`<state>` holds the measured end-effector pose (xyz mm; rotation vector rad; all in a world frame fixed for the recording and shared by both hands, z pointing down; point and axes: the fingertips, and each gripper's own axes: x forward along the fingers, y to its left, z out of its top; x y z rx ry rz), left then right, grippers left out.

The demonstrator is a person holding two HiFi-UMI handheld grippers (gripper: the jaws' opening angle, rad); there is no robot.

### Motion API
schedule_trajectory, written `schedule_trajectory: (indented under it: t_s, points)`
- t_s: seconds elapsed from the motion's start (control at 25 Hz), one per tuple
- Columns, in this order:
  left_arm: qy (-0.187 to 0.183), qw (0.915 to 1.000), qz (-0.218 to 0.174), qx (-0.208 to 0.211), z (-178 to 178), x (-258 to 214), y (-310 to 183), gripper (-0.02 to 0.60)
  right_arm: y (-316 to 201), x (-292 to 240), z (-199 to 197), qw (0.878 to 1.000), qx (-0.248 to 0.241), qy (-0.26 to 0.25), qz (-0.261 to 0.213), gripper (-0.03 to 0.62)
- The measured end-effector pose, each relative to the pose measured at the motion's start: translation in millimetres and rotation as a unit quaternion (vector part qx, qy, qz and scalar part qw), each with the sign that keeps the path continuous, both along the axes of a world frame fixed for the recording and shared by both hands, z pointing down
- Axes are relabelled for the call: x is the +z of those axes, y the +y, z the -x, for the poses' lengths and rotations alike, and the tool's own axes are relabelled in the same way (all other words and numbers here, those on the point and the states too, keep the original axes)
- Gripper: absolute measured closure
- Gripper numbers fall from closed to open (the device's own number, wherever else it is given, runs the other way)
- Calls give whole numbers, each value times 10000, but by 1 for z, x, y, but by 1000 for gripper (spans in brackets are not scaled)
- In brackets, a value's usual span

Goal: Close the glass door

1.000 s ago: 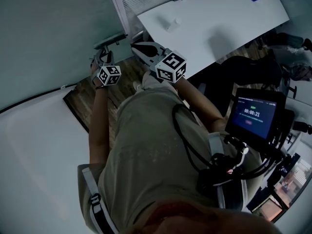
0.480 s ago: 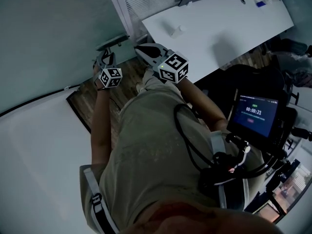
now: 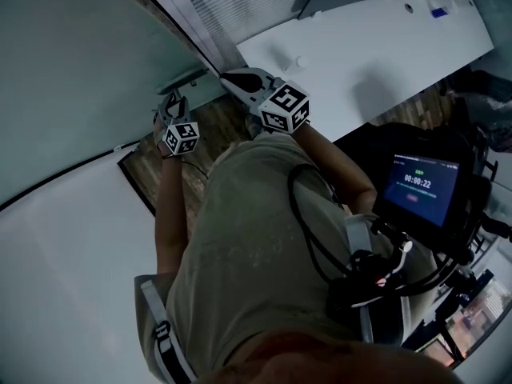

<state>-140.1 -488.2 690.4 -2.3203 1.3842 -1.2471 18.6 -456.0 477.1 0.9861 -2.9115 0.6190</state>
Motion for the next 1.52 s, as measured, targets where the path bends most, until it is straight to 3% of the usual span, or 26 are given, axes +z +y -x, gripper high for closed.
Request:
schedule_trajectory:
  t_s: [0.32,0.6,0.72,0.96,1.52]
  points:
    - [-83,9997,-201,-100,3,-3,-7,399,-10,5,2,9996,-296,-22,27,579]
    - [-247,9990,-324,-183,-7,1,-46,399,-49,11,-5,9987,-492,-60,91,579]
    - [-271,9987,-415,-150,-4,2,-44,399,-47,16,-6,9990,-440,-4,126,579]
    - [-298,9989,-333,-130,-20,14,-81,400,-92,31,-26,9993,-147,-110,318,579]
    - [-329,9982,-407,-303,-16,7,-96,402,-90,29,-14,9990,-331,-3,286,579]
